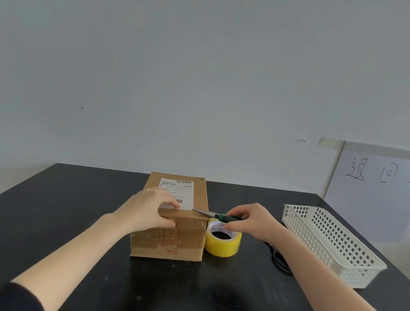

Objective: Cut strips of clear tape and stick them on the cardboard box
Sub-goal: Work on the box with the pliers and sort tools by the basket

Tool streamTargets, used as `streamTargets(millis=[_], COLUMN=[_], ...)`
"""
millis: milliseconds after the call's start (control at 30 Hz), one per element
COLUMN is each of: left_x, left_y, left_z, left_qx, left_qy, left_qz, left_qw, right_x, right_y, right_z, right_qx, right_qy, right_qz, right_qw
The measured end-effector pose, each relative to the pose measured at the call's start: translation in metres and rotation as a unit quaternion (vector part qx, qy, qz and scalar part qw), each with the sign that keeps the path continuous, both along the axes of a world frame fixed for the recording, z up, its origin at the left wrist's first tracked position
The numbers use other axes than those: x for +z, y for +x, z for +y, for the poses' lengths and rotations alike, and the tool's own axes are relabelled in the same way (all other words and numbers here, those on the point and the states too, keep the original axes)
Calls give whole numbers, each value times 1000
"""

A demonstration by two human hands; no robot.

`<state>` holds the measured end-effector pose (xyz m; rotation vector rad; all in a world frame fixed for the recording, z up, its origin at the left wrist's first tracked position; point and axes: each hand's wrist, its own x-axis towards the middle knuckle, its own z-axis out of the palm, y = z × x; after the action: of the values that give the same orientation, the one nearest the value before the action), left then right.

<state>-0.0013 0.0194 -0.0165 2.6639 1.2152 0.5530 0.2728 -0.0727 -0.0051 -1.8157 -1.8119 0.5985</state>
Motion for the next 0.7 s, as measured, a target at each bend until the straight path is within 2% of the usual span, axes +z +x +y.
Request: streamTargets(millis=[367,533,700], left_x=[2,2,0], left_y=[2,1,0], left_z=[-4,-5,-4], left_qx=[8,5,4], left_qy=[1,0,-3], left_qz=[7,2,-1], left_qw=[1000,1000,1000], right_x=[-14,-28,-28], right_y=[-3,-1,5], right_z=[-5,-4,-9], right_qx=[-32,-101,-65], right_qy=[5,4,-19], right_qz=[87,190,163], right_qw=[996,977,984])
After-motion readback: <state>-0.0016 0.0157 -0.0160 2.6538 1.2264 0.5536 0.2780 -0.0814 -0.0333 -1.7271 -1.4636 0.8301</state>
